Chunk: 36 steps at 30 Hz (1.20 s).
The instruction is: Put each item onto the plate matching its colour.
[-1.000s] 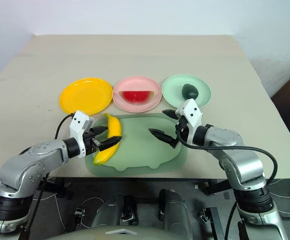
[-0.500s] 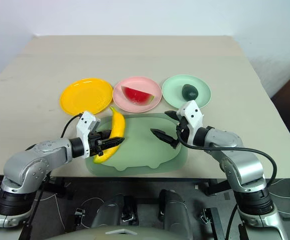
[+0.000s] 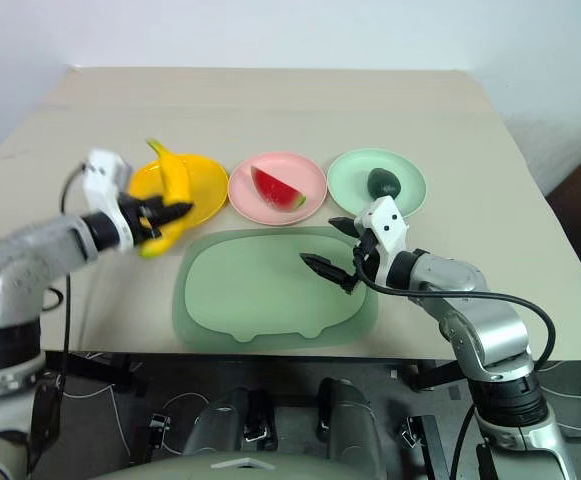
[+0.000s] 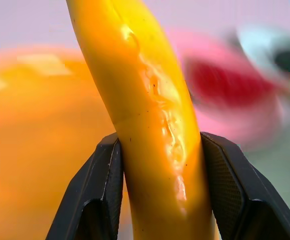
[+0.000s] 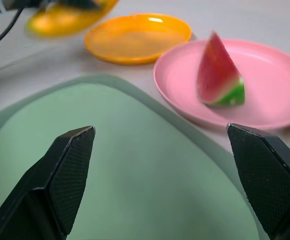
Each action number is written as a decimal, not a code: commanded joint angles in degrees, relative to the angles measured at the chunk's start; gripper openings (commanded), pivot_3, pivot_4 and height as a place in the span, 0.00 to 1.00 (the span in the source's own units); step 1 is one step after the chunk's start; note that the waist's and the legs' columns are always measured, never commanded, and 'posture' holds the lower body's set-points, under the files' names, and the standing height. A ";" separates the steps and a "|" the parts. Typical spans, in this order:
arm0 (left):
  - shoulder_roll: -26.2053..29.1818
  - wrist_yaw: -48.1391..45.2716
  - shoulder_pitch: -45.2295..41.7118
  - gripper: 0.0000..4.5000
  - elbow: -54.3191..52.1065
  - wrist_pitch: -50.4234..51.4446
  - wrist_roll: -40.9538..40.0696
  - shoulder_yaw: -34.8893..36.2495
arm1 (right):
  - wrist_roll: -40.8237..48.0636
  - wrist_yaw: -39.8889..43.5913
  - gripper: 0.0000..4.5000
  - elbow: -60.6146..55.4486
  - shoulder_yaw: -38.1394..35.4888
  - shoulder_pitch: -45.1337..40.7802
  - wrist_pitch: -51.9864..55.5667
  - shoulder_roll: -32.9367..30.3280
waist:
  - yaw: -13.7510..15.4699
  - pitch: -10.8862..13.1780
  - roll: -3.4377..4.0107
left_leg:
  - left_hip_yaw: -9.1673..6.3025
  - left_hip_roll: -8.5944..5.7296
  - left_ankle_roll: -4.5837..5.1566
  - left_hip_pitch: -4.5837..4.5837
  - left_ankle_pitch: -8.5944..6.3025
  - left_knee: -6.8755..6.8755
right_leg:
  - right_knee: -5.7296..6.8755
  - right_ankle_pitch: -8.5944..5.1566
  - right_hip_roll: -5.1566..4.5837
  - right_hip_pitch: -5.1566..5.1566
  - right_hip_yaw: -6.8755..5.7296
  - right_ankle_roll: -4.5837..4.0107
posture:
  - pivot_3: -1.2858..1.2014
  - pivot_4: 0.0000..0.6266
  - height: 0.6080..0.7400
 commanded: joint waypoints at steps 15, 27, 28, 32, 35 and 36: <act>-10.81 8.86 -12.28 0.46 27.05 -7.11 0.91 8.80 | 0.72 -0.28 1.00 -4.27 1.13 -0.54 0.39 -0.21 | -0.21 0.02 -0.04 | 0.06 0.00 -0.05 0.04 0.05 -0.03 | 0.12 0.19 0.04 -0.03 0.01 0.04 | 0.52 0.24 0.67; -13.50 8.08 -13.15 0.65 34.47 -8.64 0.87 10.18 | -0.77 -0.12 1.00 -3.45 1.56 -0.36 -0.23 -1.03 | -0.21 0.01 -0.05 | 0.05 0.00 -0.05 0.04 0.05 0.06 | 0.22 0.18 0.03 -0.02 0.00 0.06 | 0.52 0.24 0.67; -13.49 8.15 -13.26 0.73 34.89 -9.00 0.84 10.34 | -0.75 -0.10 1.00 -3.63 1.51 -0.21 -0.23 -1.08 | -0.22 0.01 -0.05 | 0.05 0.00 -0.05 0.04 0.05 0.06 | 0.23 0.18 0.03 -0.02 0.00 0.06 | 0.52 0.24 0.67; -12.92 8.34 -13.58 0.99 36.73 -11.85 1.77 10.42 | -0.86 -0.03 1.00 -3.96 1.45 0.08 -0.34 -1.33 | -0.22 0.01 -0.05 | 0.05 0.00 -0.05 0.05 0.05 0.08 | 0.29 0.18 0.02 -0.02 0.01 0.06 | 0.52 0.24 0.67; -11.82 7.28 -13.25 0.99 36.73 -12.99 2.53 9.62 | -0.69 0.07 1.00 -4.27 1.09 0.31 -0.36 -1.63 | -0.22 0.01 -0.05 | 0.05 0.00 -0.05 0.06 0.05 0.11 | 0.33 0.18 0.01 -0.02 0.01 0.06 | 0.52 0.24 0.67; -10.80 6.37 -12.69 0.99 35.97 -12.94 2.87 9.16 | -0.47 0.03 1.00 -4.34 0.82 0.33 -0.32 -1.60 | -0.22 0.01 -0.06 | 0.05 0.00 -0.05 0.06 0.05 0.11 | 0.33 0.18 0.01 -0.03 0.01 0.05 | 0.52 0.24 0.67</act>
